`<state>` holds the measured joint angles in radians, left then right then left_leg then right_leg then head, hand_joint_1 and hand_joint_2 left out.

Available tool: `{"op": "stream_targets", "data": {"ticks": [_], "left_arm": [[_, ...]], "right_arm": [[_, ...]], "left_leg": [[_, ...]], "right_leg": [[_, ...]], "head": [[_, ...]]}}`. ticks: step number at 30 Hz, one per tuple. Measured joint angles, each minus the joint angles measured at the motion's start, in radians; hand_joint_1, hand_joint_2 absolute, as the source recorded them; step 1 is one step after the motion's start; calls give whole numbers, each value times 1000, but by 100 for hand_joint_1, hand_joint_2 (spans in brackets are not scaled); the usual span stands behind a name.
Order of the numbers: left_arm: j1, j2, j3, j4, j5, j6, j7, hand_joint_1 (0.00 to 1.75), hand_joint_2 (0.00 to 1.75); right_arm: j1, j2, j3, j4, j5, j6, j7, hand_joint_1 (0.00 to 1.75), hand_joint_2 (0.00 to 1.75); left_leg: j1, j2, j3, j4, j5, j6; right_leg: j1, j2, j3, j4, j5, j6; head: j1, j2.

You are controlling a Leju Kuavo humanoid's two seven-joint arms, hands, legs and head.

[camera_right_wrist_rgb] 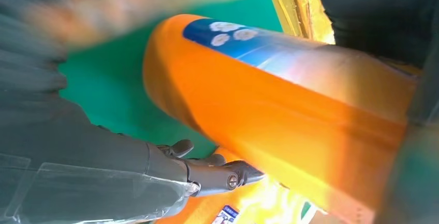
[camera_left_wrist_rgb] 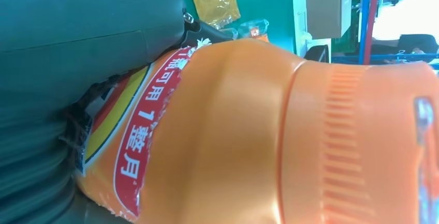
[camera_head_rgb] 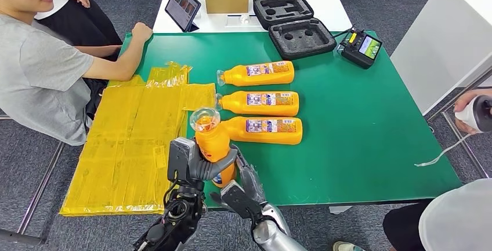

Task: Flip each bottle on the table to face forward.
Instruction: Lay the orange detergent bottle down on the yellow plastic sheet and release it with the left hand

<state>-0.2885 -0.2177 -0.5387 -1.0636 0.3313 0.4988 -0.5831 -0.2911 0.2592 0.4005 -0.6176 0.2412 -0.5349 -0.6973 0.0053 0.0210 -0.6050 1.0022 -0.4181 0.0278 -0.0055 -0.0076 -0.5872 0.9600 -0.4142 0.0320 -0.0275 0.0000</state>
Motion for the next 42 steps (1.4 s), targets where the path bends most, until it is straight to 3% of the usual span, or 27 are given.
{"op": "stream_targets", "data": {"ticks": [5, 11, 17, 26, 34, 37, 42], "left_arm": [[-12, 24, -1, 1, -136, 57, 16, 175, 175], [-28, 75, 5, 0, -222, 31, 59, 175, 175], [-56, 152, 11, -8, -379, 35, 108, 175, 175], [-72, 258, 42, -31, -656, 153, 168, 175, 175], [-72, 285, 57, -42, -721, 183, 182, 175, 175], [-66, 286, 82, -49, -841, 196, 205, 175, 175], [-32, 283, 148, -75, -1173, 195, 288, 175, 175]], "right_arm": [[3, -7, -1, 0, -13, 2, 0, 0, 175], [14, -22, -3, -4, -26, 13, 0, 0, 175], [21, -31, -10, -17, -40, 24, -1, 0, 175], [28, -32, -10, -27, -47, 41, -1, 0, 175], [29, -31, -10, -31, -51, 43, -1, 0, 175], [29, -31, -10, -31, -55, 53, -1, 0, 175], [29, -30, -10, -31, -66, 68, -1, 0, 175]], "left_leg": [[0, 0, 0, 0, 0, 0], [0, 0, 0, 0, 0, 0], [0, 0, 0, 0, 0, 0], [0, -1, 0, 0, 1, -1], [0, -1, -1, 0, 1, -1], [0, -1, -1, 0, 1, -1], [0, -1, -1, 0, 1, -1]], "right_leg": [[0, 0, 0, 0, 0, 0], [0, 0, 0, 0, 0, 0], [0, 0, 0, 0, 0, 0], [0, -1, 0, 1, 0, 0], [0, -1, 0, 1, 0, 0], [0, -1, 0, 1, 0, 0], [0, -1, -1, 1, 0, 0]], "head": [[0, 0], [0, 0], [0, 0], [0, 0], [0, 0], [0, 0], [0, 0]]}}
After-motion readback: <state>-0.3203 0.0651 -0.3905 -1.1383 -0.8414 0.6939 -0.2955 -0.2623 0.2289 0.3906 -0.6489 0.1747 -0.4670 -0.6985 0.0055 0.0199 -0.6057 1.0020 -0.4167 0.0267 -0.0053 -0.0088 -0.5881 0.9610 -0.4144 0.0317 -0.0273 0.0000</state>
